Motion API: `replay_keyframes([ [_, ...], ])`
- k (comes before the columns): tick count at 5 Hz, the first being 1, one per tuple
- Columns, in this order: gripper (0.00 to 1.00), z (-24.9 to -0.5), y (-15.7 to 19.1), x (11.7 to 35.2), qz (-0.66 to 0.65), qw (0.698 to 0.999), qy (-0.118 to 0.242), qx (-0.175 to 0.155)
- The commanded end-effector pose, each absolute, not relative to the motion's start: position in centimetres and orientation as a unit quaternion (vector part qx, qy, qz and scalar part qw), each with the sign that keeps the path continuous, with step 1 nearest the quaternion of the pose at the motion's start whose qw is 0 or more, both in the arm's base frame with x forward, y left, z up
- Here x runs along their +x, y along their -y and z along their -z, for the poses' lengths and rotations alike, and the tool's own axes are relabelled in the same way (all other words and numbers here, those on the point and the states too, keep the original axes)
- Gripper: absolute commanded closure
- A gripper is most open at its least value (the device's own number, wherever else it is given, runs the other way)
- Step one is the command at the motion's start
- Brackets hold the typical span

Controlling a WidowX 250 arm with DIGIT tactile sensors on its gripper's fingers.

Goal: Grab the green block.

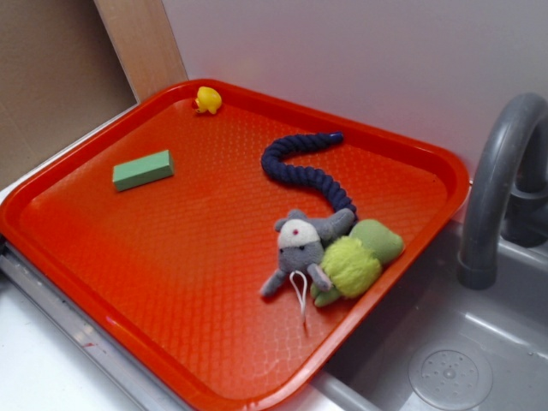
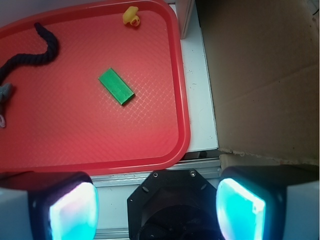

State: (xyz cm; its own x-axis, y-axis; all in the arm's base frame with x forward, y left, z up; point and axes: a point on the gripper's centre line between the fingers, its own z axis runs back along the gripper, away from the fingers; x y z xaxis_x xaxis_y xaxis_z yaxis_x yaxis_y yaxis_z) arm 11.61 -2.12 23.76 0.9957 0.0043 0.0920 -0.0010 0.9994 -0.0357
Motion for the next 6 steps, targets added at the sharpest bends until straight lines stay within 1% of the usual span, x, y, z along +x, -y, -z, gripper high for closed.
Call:
replay_keyframes([
  [1,0.00,-23.8,2.1,11.6,-0.001,0.999,0.046,-0.018],
  [2,0.00,-21.9,2.7,16.0,0.075,0.992,0.100,-0.034],
  [3,0.00,-19.8,4.9,18.1,0.201,0.975,0.096,-0.014],
  [4,0.00,-17.0,6.8,19.0,0.309,0.948,0.080,-0.021],
  [5,0.00,-14.9,7.8,18.5,0.355,0.932,0.064,-0.027],
  [6,0.00,-11.9,8.4,18.7,0.345,0.936,0.032,-0.055],
])
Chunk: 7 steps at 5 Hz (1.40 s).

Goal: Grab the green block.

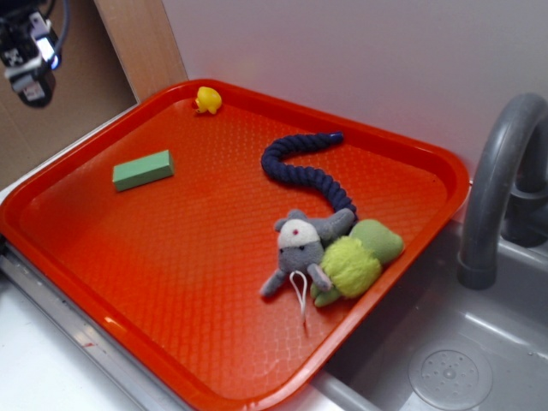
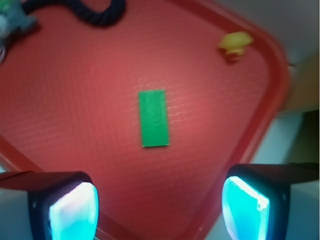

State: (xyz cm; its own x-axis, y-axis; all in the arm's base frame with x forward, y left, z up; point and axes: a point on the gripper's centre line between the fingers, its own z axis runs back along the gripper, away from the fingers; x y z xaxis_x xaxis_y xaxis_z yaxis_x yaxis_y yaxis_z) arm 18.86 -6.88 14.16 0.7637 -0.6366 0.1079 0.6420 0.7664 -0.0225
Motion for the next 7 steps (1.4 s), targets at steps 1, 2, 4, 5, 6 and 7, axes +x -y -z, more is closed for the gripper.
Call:
replay_keyframes([
  [1,0.00,-9.5,8.7,19.0,0.317,0.946,-0.002,-0.070],
  [2,0.00,-8.1,8.7,19.4,0.302,0.952,-0.020,-0.043],
  [4,0.00,-3.2,9.9,20.4,0.330,0.942,-0.063,-0.010],
  [5,0.00,-1.2,11.6,19.7,0.360,0.929,-0.088,-0.005],
  [6,0.00,-0.5,11.8,19.5,0.350,0.932,-0.096,0.011],
  [7,1.00,-1.0,11.5,19.3,0.329,0.940,-0.085,0.028],
])
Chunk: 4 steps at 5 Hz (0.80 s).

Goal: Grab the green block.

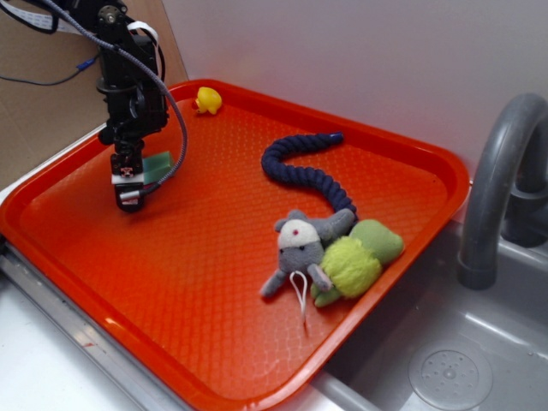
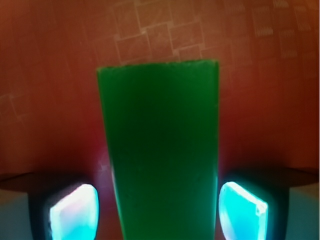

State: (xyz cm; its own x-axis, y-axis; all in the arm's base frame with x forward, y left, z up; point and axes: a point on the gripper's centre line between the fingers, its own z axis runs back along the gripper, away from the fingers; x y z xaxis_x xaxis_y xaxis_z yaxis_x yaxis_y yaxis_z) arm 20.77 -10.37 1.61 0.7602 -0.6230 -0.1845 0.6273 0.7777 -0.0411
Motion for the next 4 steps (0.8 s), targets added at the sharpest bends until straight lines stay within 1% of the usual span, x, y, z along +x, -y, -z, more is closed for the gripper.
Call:
replay_keyframes([
  [1,1.00,-5.3,10.5,18.8,0.245,0.967,-0.052,0.054],
  [2,1.00,-9.9,9.2,17.7,0.166,0.984,0.067,0.009],
  [3,1.00,-14.6,8.1,16.6,0.133,0.981,0.139,-0.008],
  [4,1.00,-19.5,7.5,15.7,0.118,0.979,0.168,-0.012],
])
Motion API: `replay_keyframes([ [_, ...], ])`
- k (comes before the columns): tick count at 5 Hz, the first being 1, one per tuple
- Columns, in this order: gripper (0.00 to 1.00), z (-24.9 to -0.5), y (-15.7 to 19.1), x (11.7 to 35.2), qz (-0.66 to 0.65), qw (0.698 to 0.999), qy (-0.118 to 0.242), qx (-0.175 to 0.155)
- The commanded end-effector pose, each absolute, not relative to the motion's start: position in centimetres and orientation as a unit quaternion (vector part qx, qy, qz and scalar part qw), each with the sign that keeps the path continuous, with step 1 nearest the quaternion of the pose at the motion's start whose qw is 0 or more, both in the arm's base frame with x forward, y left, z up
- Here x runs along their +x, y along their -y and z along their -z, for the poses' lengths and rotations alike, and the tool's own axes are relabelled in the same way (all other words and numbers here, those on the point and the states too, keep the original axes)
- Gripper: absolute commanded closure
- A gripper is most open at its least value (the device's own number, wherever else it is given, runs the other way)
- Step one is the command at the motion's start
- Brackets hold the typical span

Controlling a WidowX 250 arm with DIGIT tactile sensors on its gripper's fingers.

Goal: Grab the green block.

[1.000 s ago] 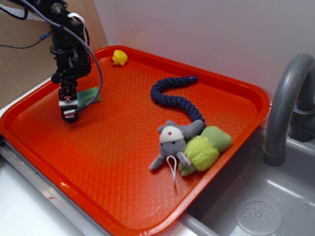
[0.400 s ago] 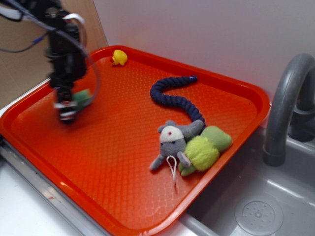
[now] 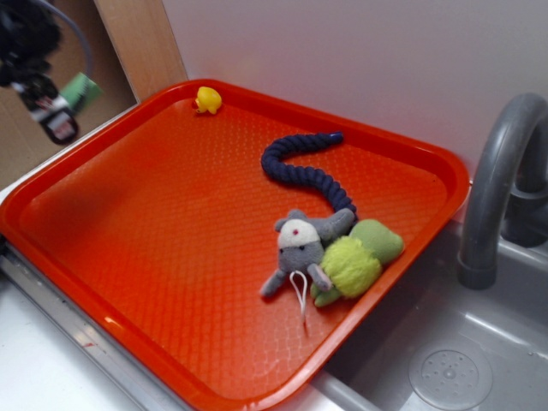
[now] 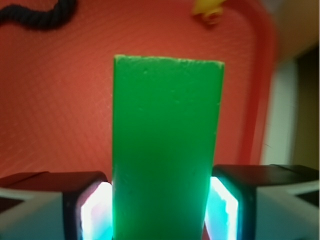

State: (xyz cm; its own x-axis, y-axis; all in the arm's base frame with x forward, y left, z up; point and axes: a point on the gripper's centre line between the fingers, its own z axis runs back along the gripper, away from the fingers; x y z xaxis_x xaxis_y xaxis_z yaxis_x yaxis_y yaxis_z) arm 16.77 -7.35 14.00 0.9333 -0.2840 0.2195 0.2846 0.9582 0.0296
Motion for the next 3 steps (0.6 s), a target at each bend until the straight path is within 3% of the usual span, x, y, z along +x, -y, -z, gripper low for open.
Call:
replay_keyframes([
  [1,1.00,-22.85,6.41,13.79,0.075,0.982,0.172,-0.013],
  [2,1.00,-22.85,6.31,13.64,0.050,0.986,0.159,-0.027],
  [3,1.00,-22.18,6.40,13.72,0.056,0.991,0.125,-0.009],
])
